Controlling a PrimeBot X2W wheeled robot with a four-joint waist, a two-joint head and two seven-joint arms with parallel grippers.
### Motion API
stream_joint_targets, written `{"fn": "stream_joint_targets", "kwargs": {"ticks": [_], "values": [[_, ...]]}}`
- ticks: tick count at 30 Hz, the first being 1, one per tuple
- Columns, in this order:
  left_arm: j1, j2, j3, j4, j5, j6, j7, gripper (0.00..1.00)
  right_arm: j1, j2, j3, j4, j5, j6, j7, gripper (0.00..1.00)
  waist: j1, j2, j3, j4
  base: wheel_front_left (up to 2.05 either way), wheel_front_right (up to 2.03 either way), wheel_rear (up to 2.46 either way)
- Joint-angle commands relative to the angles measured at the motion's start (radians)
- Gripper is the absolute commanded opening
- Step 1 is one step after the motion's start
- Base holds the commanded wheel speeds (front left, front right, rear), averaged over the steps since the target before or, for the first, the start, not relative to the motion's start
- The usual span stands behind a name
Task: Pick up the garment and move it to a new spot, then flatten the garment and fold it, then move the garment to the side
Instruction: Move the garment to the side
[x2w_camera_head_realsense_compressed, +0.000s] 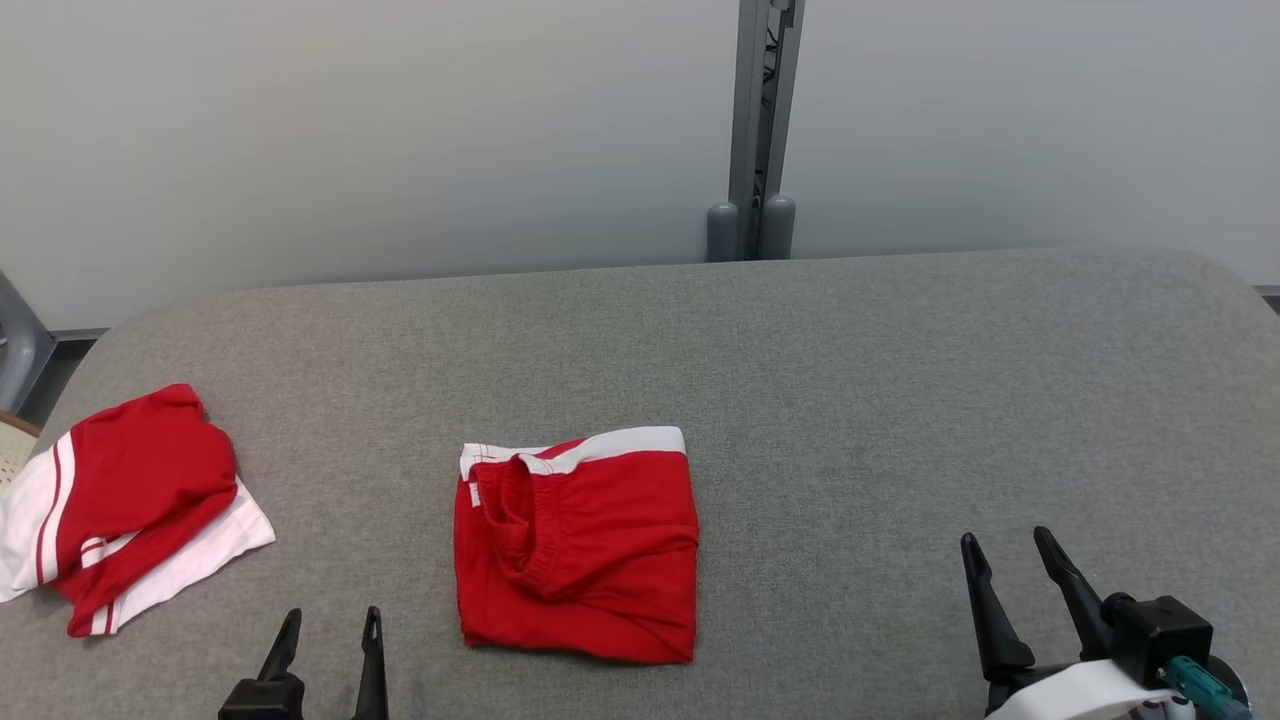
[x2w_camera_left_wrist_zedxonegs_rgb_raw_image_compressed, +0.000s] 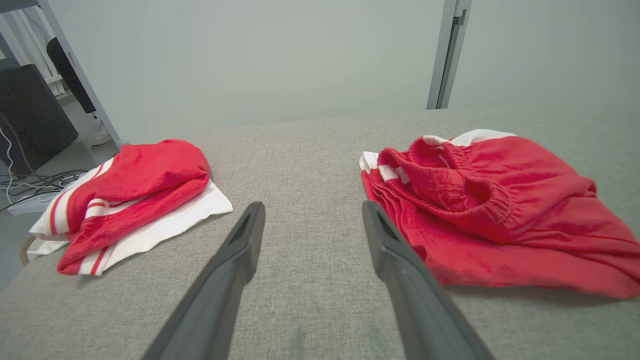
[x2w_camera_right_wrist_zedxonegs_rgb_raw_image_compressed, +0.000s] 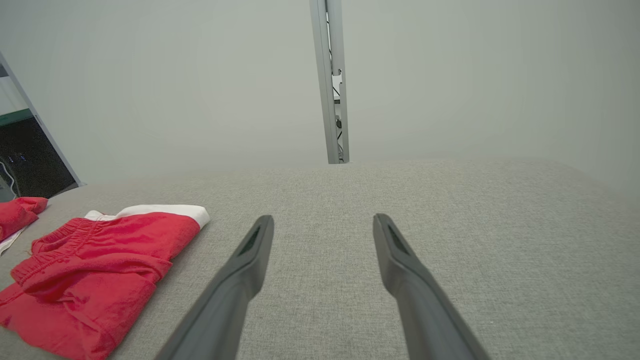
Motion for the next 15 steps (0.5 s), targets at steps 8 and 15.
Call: {"fn": "stream_joint_targets", "kwargs": {"ticks": [8, 15], "values": [[-0.023, 0.004, -0.017, -0.012, -0.011, -0.005, 0.0, 1.0, -0.011, -0.006, 0.008, -0.011, 0.01, 0.0, 0.0, 1.0, 0.0, 0.0, 0.035, 0.045, 0.0, 0.0, 0.0], [-0.045, 0.004, -0.061, -0.021, -0.022, -0.007, 0.0, 1.0, -0.039, -0.005, 0.069, 0.001, 0.078, 0.0, 0.0, 1.0, 0.0, 0.0, 0.104, 0.12, 0.0, 0.0, 0.0]]}}
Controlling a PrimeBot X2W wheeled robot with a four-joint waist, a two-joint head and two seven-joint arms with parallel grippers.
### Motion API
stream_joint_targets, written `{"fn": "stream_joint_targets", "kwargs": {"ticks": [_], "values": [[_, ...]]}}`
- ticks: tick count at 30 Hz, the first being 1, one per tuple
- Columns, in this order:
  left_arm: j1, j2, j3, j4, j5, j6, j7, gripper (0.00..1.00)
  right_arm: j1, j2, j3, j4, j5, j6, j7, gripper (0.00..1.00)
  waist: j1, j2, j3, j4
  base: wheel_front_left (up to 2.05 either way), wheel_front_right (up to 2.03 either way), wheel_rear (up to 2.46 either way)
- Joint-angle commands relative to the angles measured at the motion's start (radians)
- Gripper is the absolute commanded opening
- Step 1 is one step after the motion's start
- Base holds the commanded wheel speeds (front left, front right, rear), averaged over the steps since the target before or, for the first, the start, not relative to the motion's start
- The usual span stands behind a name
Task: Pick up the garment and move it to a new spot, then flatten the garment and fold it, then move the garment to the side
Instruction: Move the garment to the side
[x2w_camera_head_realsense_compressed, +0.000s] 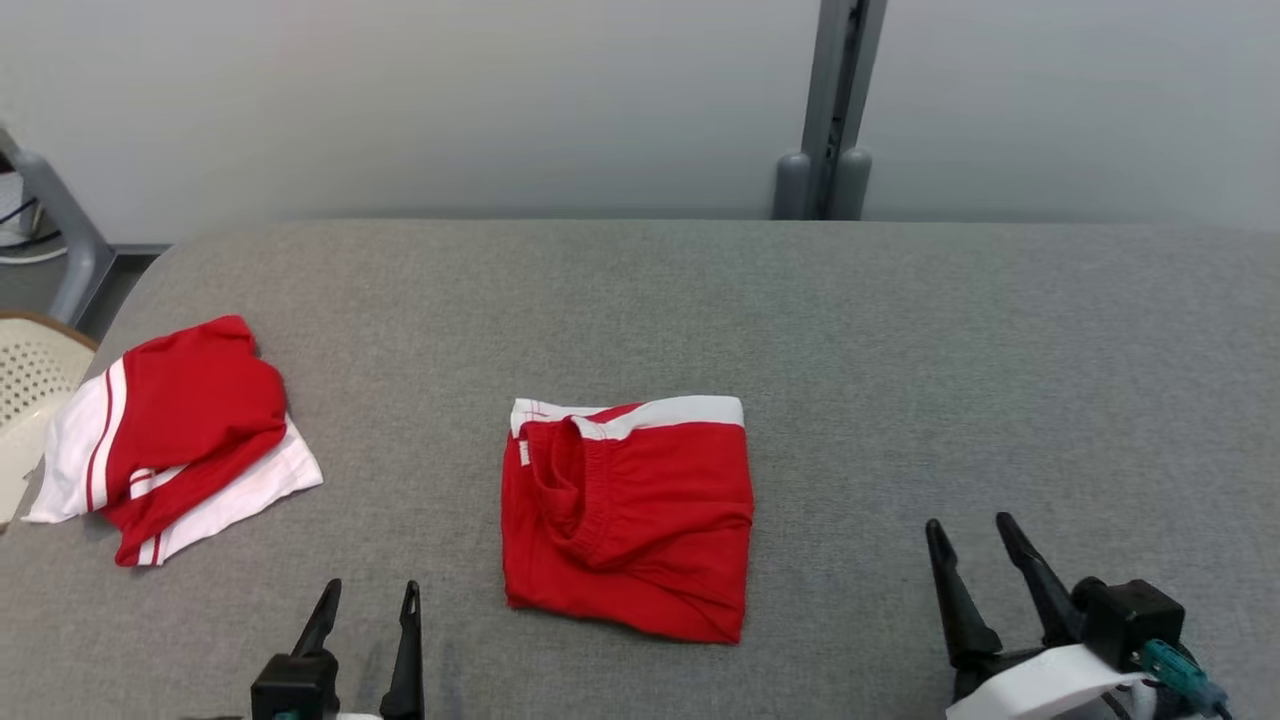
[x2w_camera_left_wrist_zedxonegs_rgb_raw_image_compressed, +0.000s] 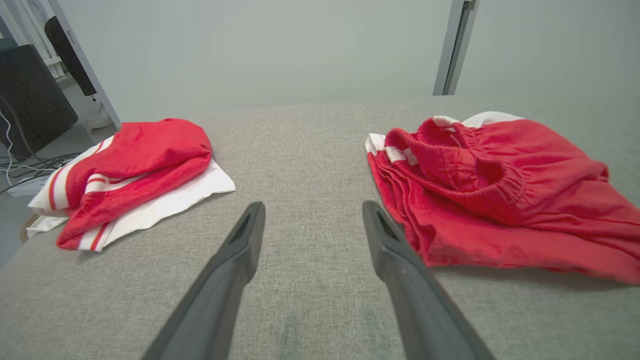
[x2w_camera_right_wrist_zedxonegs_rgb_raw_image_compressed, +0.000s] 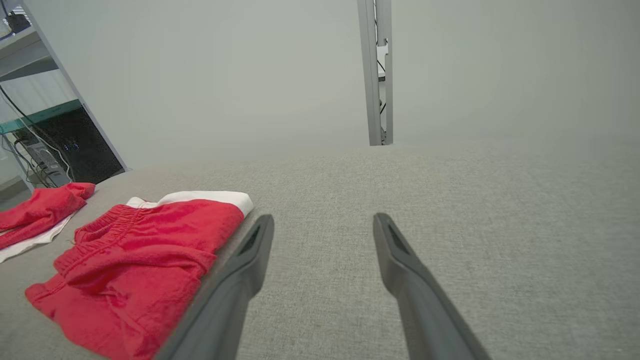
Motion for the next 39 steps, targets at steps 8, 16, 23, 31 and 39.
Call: {"fn": "stream_joint_targets", "kwargs": {"ticks": [8, 16, 23, 31, 39], "values": [[-0.06, 0.004, -0.041, -0.004, -0.024, 0.004, 0.0, 1.0, -0.092, -0.005, 0.069, 0.058, 0.074, 0.0, 0.0, 1.0, 0.0, 0.0, 0.103, 0.122, 0.0, 0.0, 0.0], [-0.091, 0.005, -0.073, -0.006, -0.041, 0.014, 0.0, 1.0, -0.179, -0.005, 0.109, 0.136, 0.11, 0.0, 0.0, 1.0, 0.0, 0.0, 0.159, 0.196, 0.0, 0.0, 0.0], [-0.11, 0.004, -0.103, -0.005, -0.064, 0.016, 0.0, 1.0, -0.226, -0.005, 0.135, 0.211, 0.184, 0.0, 0.001, 1.0, 0.0, 0.0, 0.188, 0.234, 0.0, 0.0, 0.0], [-0.117, 0.005, -0.115, -0.013, -0.069, 0.023, 0.0, 1.0, -0.248, 0.005, 0.221, 0.283, 0.318, 0.003, 0.002, 0.83, 0.0, 0.0, 0.205, 0.241, 0.0, 0.0, 0.0], [-0.128, 0.005, -0.107, -0.013, -0.052, 0.018, 0.0, 1.0, -0.273, 0.005, 0.266, 0.341, 0.361, 0.003, 0.003, 0.0, 0.0, 0.0, 0.204, 0.238, 0.0, 0.0, 0.0]]}}
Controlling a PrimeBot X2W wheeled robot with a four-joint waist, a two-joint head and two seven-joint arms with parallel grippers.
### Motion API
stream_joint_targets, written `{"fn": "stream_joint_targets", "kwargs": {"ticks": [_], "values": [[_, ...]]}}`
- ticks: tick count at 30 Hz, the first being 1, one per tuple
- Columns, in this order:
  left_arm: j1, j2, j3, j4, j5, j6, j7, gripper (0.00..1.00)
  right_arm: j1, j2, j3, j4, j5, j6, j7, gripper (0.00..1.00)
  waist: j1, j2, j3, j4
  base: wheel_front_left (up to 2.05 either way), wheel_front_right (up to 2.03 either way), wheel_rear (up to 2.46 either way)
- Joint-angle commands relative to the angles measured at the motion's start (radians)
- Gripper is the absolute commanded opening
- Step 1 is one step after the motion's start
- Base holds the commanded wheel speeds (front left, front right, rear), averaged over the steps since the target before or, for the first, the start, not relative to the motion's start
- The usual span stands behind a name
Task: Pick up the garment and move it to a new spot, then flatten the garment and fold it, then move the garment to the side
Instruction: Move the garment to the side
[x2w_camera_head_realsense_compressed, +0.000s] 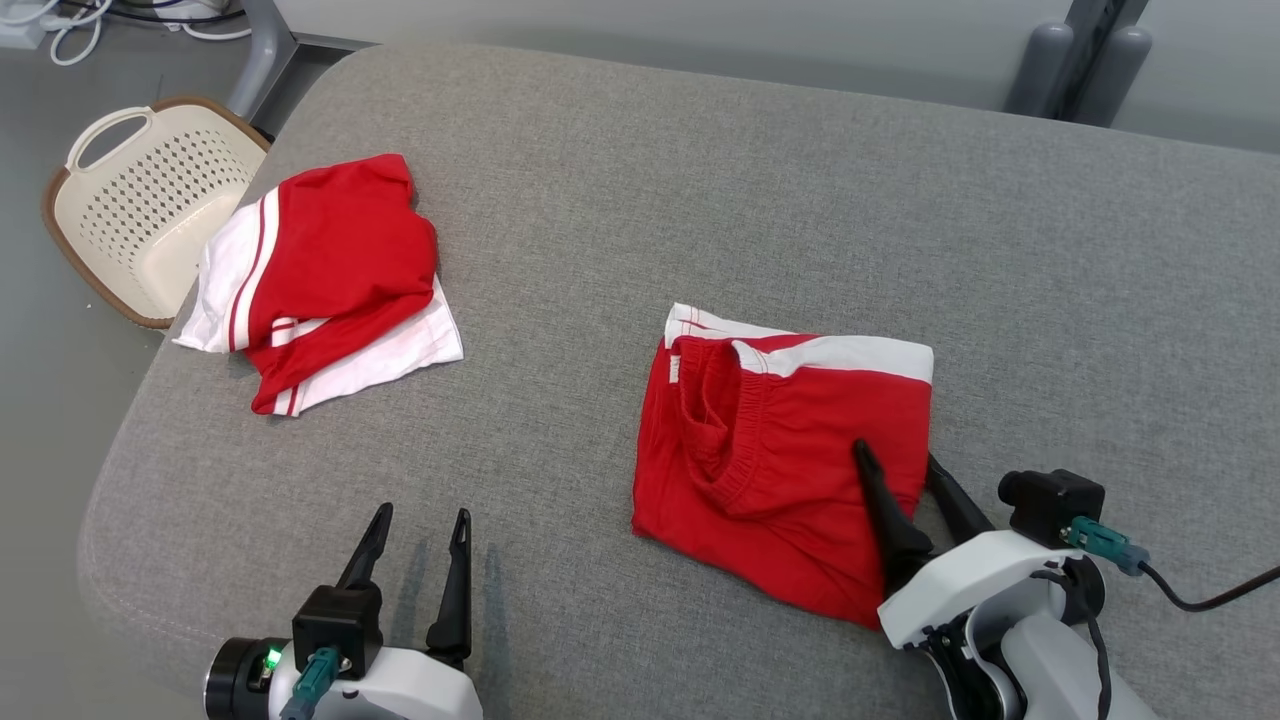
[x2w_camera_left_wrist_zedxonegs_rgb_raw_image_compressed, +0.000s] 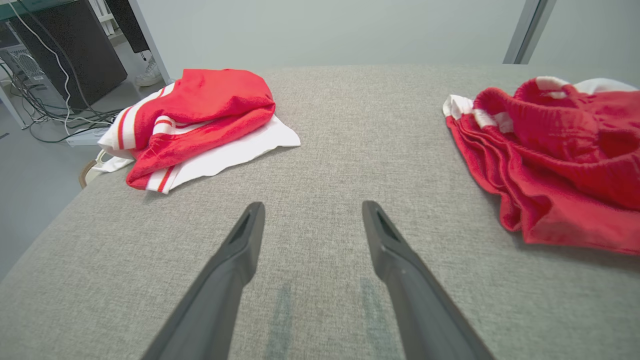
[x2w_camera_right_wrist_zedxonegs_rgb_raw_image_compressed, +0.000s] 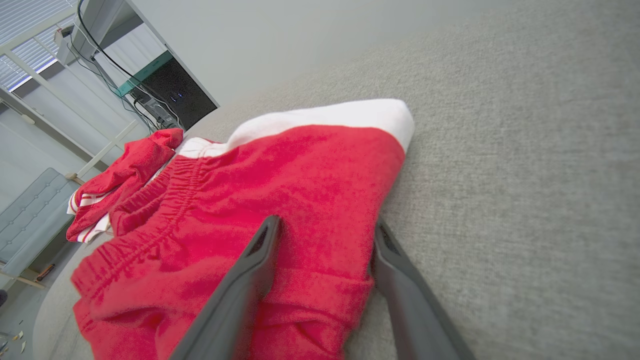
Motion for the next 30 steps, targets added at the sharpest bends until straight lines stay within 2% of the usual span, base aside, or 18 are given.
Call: {"fn": "stream_joint_targets", "kwargs": {"ticks": [1, 6, 11, 12, 23, 30], "values": [[-0.015, 0.004, 0.005, -0.005, 0.009, 0.0, 0.0, 1.0, 0.024, 0.013, 0.008, 0.034, 0.016, 0.006, 0.006, 0.0, 0.0, 0.0, -0.002, -0.003, 0.0, 0.0, 0.0], [-0.007, 0.004, 0.001, -0.008, 0.018, -0.012, 0.0, 1.0, 0.021, 0.004, -0.032, 0.009, -0.016, 0.004, 0.005, 0.0, 0.0, 0.0, -0.016, -0.032, 0.0, 0.0, 0.0], [0.005, 0.004, 0.005, -0.016, 0.037, -0.027, 0.0, 1.0, 0.027, 0.002, -0.04, -0.018, -0.016, 0.003, 0.004, 0.0, 0.0, 0.0, -0.041, -0.12, 0.0, 0.0, 0.0], [0.005, 0.004, 0.005, -0.016, 0.037, -0.027, 0.0, 1.0, 0.027, 0.002, -0.04, -0.018, -0.016, 0.003, 0.004, 0.0, 0.0, 0.0, -0.041, -0.12, 0.0, 0.0, 0.0], [-0.038, 0.004, -0.076, -0.033, 0.067, -0.081, 0.0, 1.0, 0.042, 0.006, -0.015, -0.038, -0.003, 0.004, 0.004, 0.0, 0.0, 0.0, -0.075, -0.464, 0.0, 0.0, 0.0], [-0.051, 0.005, -0.083, -0.042, 0.076, -0.086, 0.0, 1.0, 0.047, 0.006, 0.005, -0.043, 0.011, 0.004, 0.004, 0.0, 0.0, 0.0, -0.06, -0.673, 0.0, 0.0, 0.0]]}}
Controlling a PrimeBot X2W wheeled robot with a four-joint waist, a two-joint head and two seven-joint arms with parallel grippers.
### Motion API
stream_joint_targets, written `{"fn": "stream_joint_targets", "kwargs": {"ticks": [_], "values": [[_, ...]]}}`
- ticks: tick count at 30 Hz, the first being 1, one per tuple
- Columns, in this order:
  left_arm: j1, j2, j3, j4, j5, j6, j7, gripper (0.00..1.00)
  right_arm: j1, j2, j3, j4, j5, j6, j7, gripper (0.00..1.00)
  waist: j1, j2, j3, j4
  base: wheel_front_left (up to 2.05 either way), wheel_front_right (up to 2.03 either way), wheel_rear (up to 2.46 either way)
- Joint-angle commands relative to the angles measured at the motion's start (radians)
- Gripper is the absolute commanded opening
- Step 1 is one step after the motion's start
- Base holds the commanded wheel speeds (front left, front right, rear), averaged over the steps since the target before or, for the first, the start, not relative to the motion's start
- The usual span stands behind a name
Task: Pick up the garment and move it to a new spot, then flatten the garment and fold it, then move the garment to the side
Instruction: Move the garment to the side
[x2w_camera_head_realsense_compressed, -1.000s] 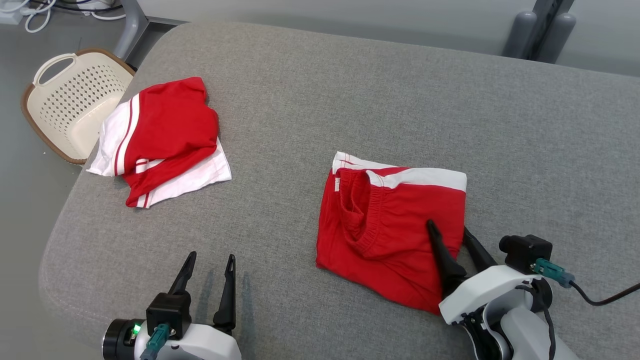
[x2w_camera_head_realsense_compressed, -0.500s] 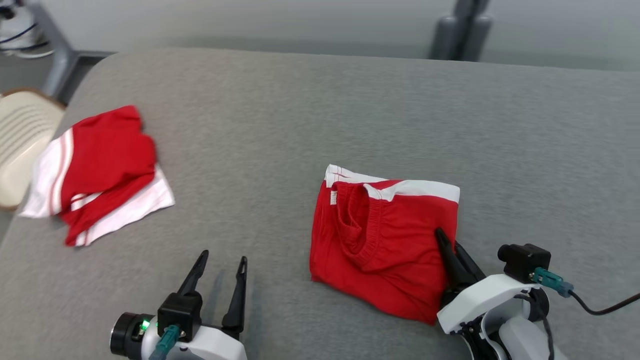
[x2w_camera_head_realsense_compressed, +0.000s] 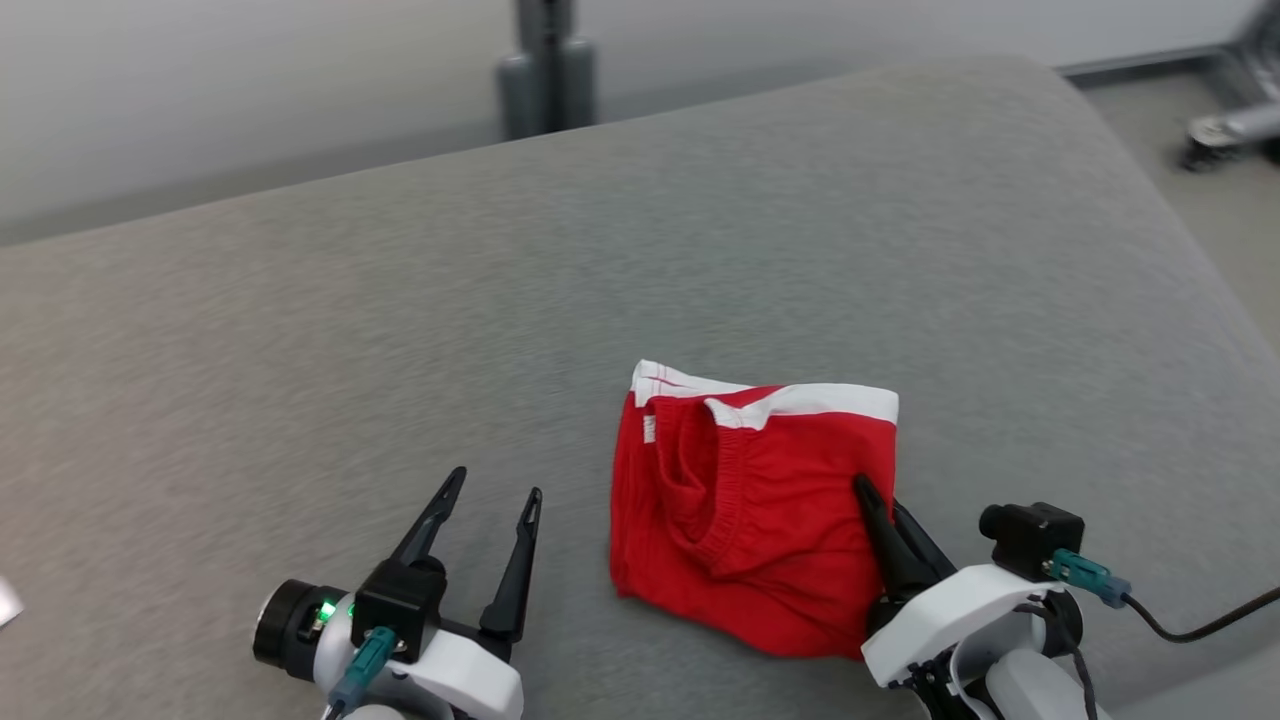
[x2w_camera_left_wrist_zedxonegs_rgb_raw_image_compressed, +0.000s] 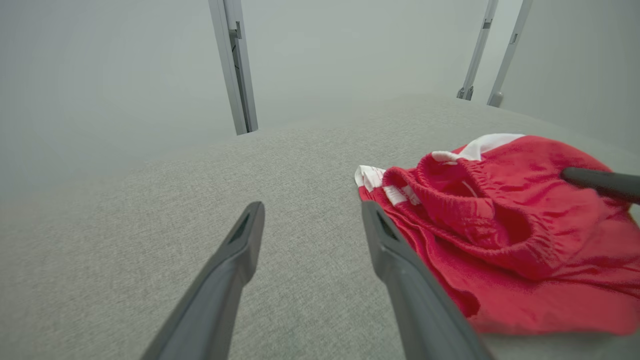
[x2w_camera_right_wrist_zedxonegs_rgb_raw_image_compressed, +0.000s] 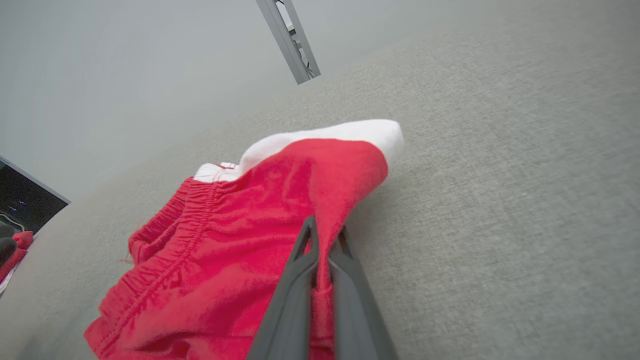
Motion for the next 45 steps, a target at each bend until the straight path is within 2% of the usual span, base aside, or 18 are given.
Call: {"fn": "stream_joint_targets", "kwargs": {"ticks": [1, 5, 7, 13, 19, 25, 30, 34, 37, 40, 41, 42, 43, 45], "values": [[-0.004, 0.008, 0.009, 0.001, 0.009, -0.005, 0.0, 1.0, 0.001, -0.003, 0.0, -0.01, 0.006, 0.0, 0.001, 0.0, 0.0, 0.0, 0.011, -0.155, 0.0, 0.0, 0.0], [-0.006, 0.015, 0.02, 0.01, 0.026, -0.017, 0.0, 1.0, 0.0, -0.004, 0.02, -0.026, 0.006, 0.0, 0.001, 0.0, 0.0, 0.0, 0.043, -0.235, 0.0, 0.0, 0.0], [-0.013, 0.014, 0.023, 0.012, 0.021, -0.019, 0.0, 1.0, 0.002, -0.003, 0.017, -0.032, -0.003, 0.0, 0.001, 0.0, 0.0, 0.0, 0.054, -0.239, 0.0, 0.0, 0.0], [-0.03, 0.013, 0.013, 0.004, 0.034, -0.031, 0.0, 1.0, -0.039, -0.003, -0.026, -0.017, -0.054, 0.0, 0.001, 0.0, 0.0, 0.0, 0.093, -0.188, 0.0, 0.0, 0.0], [-0.035, 0.028, 0.026, -0.016, 0.047, -0.026, 0.0, 1.0, -0.162, -0.023, -0.118, 0.066, -0.184, 0.0, 0.0, 0.0, 0.0, 0.0, 0.151, -0.109, 0.0, 0.0, 0.0], [-0.056, 0.04, 0.028, -0.036, 0.057, -0.025, 0.0, 1.0, -0.296, -0.1, -0.202, 0.162, -0.281, 0.0, 0.001, 0.0, 0.0, 0.0, 0.213, -0.033, 0.0, 0.0, 0.0], [-0.075, 0.05, 0.027, -0.057, 0.062, -0.019, 0.0, 1.0, -0.406, -0.245, -0.294, 0.259, -0.392, 0.0, 0.001, 0.0, 0.0, 0.0, 0.261, 0.037, 0.0, 0.0, 0.0], [-0.082, 0.059, 0.031, -0.075, 0.065, -0.011, 0.0, 1.0, -0.47, -0.35, -0.427, 0.348, -0.492, 0.0, 0.001, 0.0, 0.0, 0.0, 0.285, 0.08, 0.0, 0.0, 0.0], [-0.082, 0.065, 0.034, -0.086, 0.063, -0.006, 0.0, 1.0, -0.494, -0.388, -0.529, 0.382, -0.579, 0.0, 0.001, 0.0, 0.0, 0.0, 0.296, 0.106, 0.0, 0.0, 0.0], [-0.076, 0.069, 0.038, -0.093, 0.06, -0.001, 0.001, 1.0, -0.509, -0.396, -0.632, 0.401, -0.658, 0.0, 0.001, 0.0, 0.0, 0.0, 0.301, 0.121, 0.0, 0.0, 0.0], [-0.074, 0.07, 0.038, -0.094, 0.06, 0.0, 0.001, 1.0, -0.512, -0.4, -0.665, 0.407, -0.69, 0.0, 0.001, 0.23, 0.0, 0.0, 0.302, 0.124, 0.0, 0.0, 0.0], [-0.072, 0.071, 0.037, -0.096, 0.06, 0.001, 0.001, 1.0, -0.514, -0.401, -0.691, 0.419, -0.727, 0.0, 0.001, 0.59, 0.0, 0.0, 0.302, 0.127, 0.0, 0.0, 0.0], [-0.071, 0.072, 0.036, -0.096, 0.059, 0.003, 0.001, 1.0, -0.519, -0.402, -0.727, 0.426, -0.755, 0.0, 0.004, 1.0, 0.0, 0.0, 0.301, 0.129, 0.0, 0.0, 0.0], [-0.069, 0.071, 0.034, -0.097, 0.059, 0.004, 0.001, 1.0, -0.523, -0.407, -0.799, 0.426, -0.822, 0.0, 0.003, 1.0, 0.0, 0.0, 0.297, 0.134, 0.0, 0.0, 0.0]]}}
